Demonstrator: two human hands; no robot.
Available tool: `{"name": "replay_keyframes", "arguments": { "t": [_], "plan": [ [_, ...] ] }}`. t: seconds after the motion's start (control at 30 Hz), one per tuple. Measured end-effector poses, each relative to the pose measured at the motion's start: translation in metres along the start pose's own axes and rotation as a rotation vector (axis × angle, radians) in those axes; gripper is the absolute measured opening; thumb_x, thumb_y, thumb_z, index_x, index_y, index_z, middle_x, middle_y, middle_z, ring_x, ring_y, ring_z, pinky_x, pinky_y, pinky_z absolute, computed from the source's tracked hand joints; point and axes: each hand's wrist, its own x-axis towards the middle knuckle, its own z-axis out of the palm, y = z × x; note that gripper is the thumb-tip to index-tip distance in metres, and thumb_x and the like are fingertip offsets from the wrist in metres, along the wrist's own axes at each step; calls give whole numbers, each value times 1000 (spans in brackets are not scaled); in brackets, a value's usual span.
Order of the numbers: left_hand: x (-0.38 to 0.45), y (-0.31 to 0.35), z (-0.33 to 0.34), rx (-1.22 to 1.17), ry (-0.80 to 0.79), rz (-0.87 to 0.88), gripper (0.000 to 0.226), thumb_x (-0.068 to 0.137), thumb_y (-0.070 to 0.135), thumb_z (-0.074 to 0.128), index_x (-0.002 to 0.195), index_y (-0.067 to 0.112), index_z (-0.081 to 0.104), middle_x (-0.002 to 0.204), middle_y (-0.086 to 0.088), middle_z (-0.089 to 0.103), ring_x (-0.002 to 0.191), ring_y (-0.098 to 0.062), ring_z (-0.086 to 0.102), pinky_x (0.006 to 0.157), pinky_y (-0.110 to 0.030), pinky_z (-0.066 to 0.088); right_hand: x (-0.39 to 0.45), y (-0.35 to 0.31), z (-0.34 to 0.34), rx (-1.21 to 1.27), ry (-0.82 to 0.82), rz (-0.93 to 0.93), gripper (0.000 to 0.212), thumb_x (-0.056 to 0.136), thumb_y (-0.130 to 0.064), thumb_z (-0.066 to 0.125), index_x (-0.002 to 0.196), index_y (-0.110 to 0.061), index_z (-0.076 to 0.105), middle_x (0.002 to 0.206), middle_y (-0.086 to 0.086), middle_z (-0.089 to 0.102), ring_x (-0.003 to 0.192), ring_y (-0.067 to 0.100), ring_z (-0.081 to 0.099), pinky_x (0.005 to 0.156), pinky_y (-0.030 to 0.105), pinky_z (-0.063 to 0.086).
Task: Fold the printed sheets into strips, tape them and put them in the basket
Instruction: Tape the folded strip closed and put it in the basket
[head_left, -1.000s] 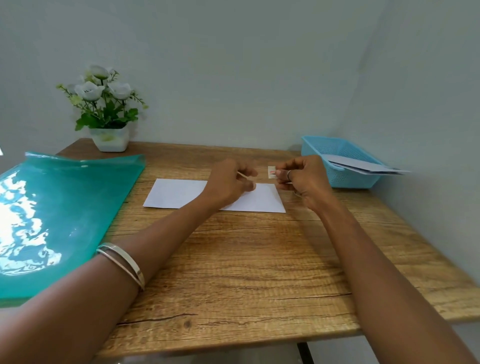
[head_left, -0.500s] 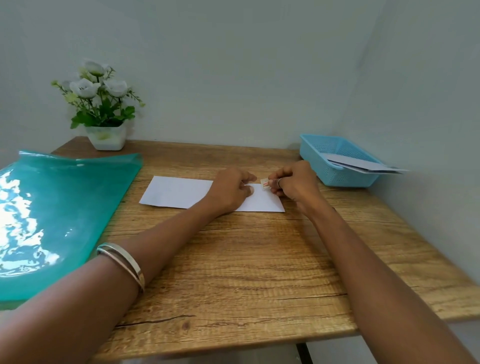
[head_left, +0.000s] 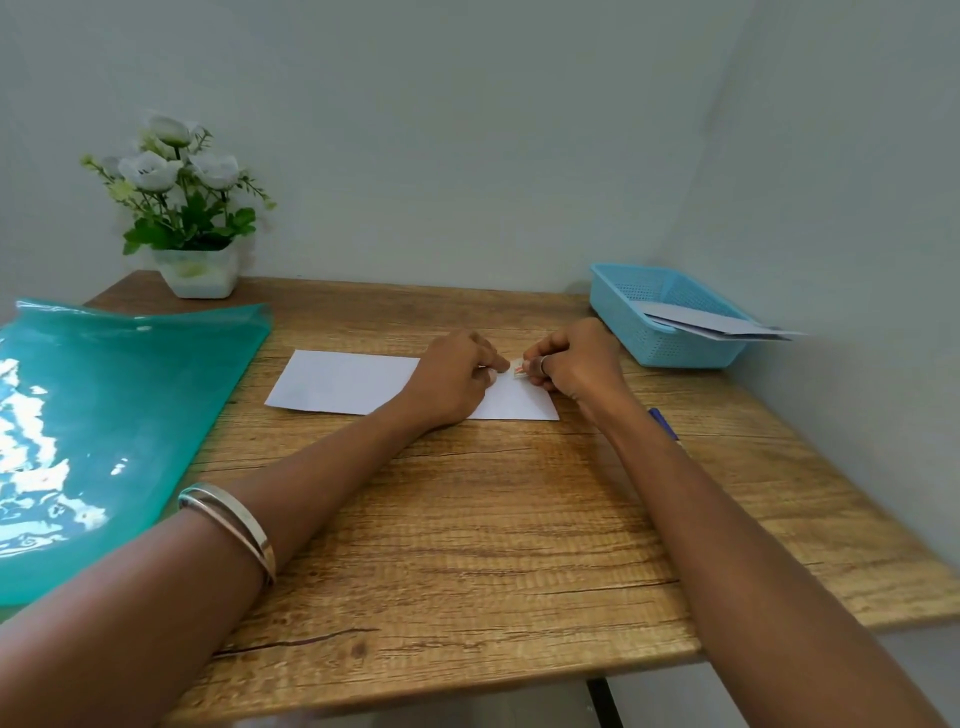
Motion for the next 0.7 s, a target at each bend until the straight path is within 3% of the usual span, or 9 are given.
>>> {"name": "replay_keyframes", "arguments": {
  "t": [0.23, 0.37, 0.7],
  "plan": [
    [2, 0, 1, 43, -8, -38, 37, 95, 3, 46, 126, 16, 61, 132, -7, 53, 122, -23, 48, 98, -22, 33, 2, -3, 0, -36, -30, 22, 18, 79, 5, 69, 71, -11, 71, 83, 9, 71, 81, 19, 68, 74, 32, 59],
    [2, 0, 1, 38, -15, -67, 36, 95, 5, 48, 128, 15, 60, 133, -8, 52, 123, -24, 47, 102, -26, 35, 3, -3, -2, -21, -46, 55, 14, 80, 4, 67, 78, -8, 73, 80, 7, 70, 77, 18, 68, 68, 27, 58],
    [4, -2, 1, -6, 0, -91, 40, 92, 7, 54, 130, 18, 57, 134, -7, 55, 117, -22, 52, 99, -26, 38, 5, -4, -7, 32, -104, 98, 9, 80, 4, 68, 81, -4, 73, 80, 9, 72, 71, 15, 66, 68, 26, 58]
  ]
}}
